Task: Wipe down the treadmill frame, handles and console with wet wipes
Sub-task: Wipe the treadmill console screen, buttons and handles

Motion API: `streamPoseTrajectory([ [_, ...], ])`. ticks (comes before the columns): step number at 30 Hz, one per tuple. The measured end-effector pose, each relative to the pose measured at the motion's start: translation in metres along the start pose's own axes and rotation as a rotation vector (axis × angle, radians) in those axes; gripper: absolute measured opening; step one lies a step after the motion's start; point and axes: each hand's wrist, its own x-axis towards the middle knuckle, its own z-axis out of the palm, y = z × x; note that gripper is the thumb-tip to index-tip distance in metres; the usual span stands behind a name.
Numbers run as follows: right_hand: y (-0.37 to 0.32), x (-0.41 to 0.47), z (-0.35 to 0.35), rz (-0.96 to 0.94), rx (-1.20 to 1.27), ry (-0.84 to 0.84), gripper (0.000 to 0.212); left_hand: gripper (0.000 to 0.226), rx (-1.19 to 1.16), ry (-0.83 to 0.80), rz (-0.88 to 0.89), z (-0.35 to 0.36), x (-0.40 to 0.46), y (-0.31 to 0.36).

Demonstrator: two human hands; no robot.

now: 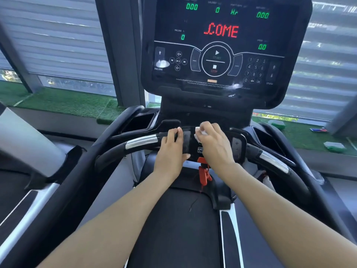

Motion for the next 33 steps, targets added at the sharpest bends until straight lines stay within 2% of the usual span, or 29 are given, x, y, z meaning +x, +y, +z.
streamPoseTrajectory([
  [4, 0.010, 0.001, -0.013, -0.095, 0.004, -0.003, 0.045, 0.079, -0.007, -0.002, 0.005, 0.000, -0.001, 0.000],
  [7, 0.016, -0.005, -0.018, -0.087, -0.010, -0.029, 0.046, 0.078, -0.019, 0.000, 0.008, 0.000, -0.001, 0.000],
  [15, -0.005, 0.008, -0.003, -0.072, -0.016, -0.011, 0.041, 0.080, -0.027, 0.005, 0.000, 0.000, -0.001, -0.001],
  [17, 0.005, 0.001, -0.008, -0.055, -0.001, -0.037, 0.027, 0.079, -0.027, -0.001, 0.003, 0.000, -0.001, 0.001],
  [18, 0.012, -0.005, -0.010, -0.025, 0.015, -0.057, 0.024, 0.079, -0.028, -0.002, 0.006, -0.001, -0.001, 0.001],
  [20, 0.023, -0.014, -0.013, 0.069, 0.037, -0.075, 0.032, 0.078, -0.033, -0.002, 0.004, -0.001, -0.001, 0.002],
  [23, 0.016, -0.012, -0.011, 0.136, 0.062, -0.024, 0.030, 0.077, -0.041, -0.002, 0.000, -0.001, -0.001, 0.001],
  [25, 0.000, -0.004, -0.007, 0.103, 0.087, 0.008, 0.021, 0.078, -0.036, -0.003, 0.001, 0.000, -0.002, 0.000],
  [27, -0.014, 0.004, -0.002, 0.059, 0.087, 0.018, 0.022, 0.078, -0.033, -0.003, -0.002, 0.001, -0.002, -0.001],
  [29, -0.021, 0.008, 0.001, 0.027, 0.096, -0.023, 0.013, 0.079, -0.035, -0.002, -0.007, 0.000, -0.001, -0.001],
  [33, -0.002, -0.003, -0.005, 0.039, 0.068, -0.101, 0.030, 0.079, -0.024, -0.007, -0.001, 0.000, -0.001, 0.000],
])
